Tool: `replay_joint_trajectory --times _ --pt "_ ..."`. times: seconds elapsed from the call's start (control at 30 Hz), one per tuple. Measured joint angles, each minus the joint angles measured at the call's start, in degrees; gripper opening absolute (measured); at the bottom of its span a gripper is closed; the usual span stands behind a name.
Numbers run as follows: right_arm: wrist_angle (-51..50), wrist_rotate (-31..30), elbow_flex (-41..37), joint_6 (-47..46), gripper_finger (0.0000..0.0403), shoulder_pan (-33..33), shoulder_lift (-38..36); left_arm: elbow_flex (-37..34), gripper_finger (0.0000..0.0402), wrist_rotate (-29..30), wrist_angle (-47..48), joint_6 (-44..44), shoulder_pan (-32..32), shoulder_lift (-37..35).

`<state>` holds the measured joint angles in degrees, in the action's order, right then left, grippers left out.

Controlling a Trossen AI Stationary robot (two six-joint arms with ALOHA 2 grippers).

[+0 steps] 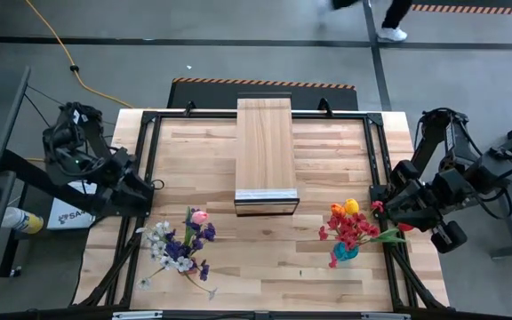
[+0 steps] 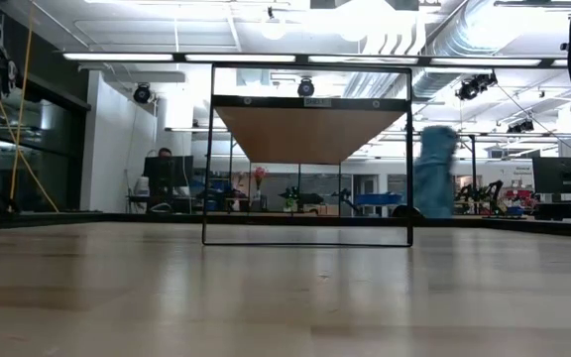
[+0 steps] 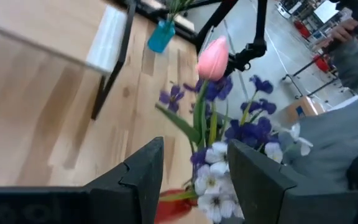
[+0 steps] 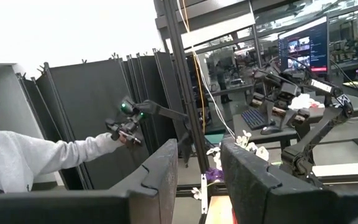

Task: Pick and place flowers into a vace then onto a shelf
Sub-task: Put the red vase with flowers on the shelf

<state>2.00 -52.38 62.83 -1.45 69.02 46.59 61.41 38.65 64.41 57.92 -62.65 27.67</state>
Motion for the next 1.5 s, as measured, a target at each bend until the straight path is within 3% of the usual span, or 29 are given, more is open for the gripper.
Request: replay_joint_trajectory --times 0.37,0.57,0.83,1.5 --pt "0.00 0.02 0.00 0.00 0.0114 0.00 0.01 -5.74 0.0211 -6.84 1.25 9.93 0.00 -5.54" --pt "0.00 0.39 0.00 -0.02 0.0114 0.00 0.02 -7.17 0.0211 -10.13 8.25 21.93 0.01 -5.82" --pt "-0.04 0.41 0.00 0.24 0.0114 0.02 0.31 -15.64 0.0211 -19.06 8.15 35.57 0.00 -5.76" --pt "0.00 0.43 0.00 0.02 0.0114 0.02 0.28 -31.80 0.0211 -26.31 -12.35 41.51 -0.02 -5.76"
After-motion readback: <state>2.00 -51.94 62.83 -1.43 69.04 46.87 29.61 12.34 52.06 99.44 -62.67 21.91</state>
